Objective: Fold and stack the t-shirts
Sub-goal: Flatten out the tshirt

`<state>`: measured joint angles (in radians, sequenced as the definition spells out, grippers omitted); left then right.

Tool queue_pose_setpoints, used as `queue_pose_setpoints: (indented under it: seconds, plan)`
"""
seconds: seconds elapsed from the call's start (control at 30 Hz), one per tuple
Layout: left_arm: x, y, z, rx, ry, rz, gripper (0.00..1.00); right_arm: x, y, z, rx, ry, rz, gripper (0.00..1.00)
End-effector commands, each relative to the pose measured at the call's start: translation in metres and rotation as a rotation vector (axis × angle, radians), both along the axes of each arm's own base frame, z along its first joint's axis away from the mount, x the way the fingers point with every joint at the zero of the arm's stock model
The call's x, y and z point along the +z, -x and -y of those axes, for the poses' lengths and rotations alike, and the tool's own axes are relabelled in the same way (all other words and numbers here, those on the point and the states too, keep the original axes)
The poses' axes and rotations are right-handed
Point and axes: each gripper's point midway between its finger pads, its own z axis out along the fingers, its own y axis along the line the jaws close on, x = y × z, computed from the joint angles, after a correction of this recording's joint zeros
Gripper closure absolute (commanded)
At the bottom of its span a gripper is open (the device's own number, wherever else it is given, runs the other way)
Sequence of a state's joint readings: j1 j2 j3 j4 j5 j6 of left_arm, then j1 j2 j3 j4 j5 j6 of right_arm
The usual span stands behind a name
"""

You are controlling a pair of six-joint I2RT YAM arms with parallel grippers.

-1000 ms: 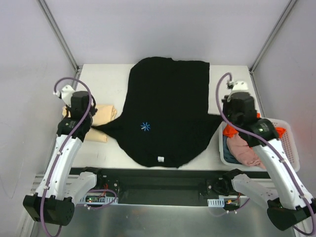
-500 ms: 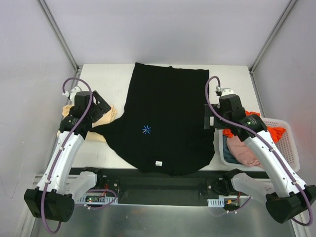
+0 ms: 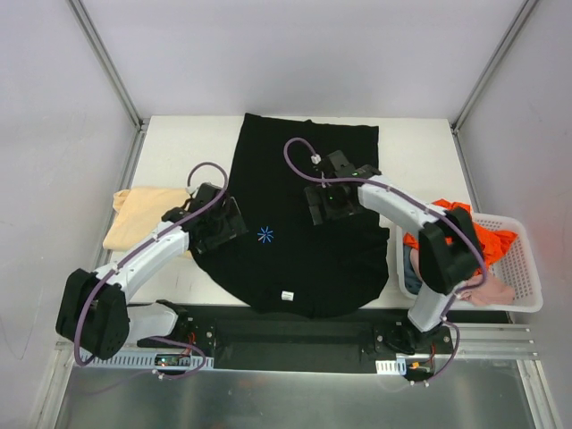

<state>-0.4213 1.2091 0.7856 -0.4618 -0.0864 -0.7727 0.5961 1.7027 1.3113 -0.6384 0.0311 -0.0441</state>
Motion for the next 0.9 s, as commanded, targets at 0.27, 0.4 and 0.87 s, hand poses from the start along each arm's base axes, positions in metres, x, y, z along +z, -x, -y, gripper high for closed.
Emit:
queue_pose_setpoints:
  seconds: [0.27, 0.4, 0.87]
  plan:
    - [-0.048, -0.007, 0.022, -0.012, -0.073, -0.127, 0.01, -0.07, 0.026, -0.01, -0.039, -0.027, -0.192, 0.03]
    - [-0.058, -0.029, 0.036, -0.035, -0.087, -0.163, 0.01, -0.077, 0.055, -0.022, -0.058, -0.194, -0.227, 0.03]
    - [-0.066, -0.201, 0.142, -0.256, 0.003, -0.049, 0.01, -0.039, 0.146, -0.101, 0.16, -0.474, -0.24, 0.03]
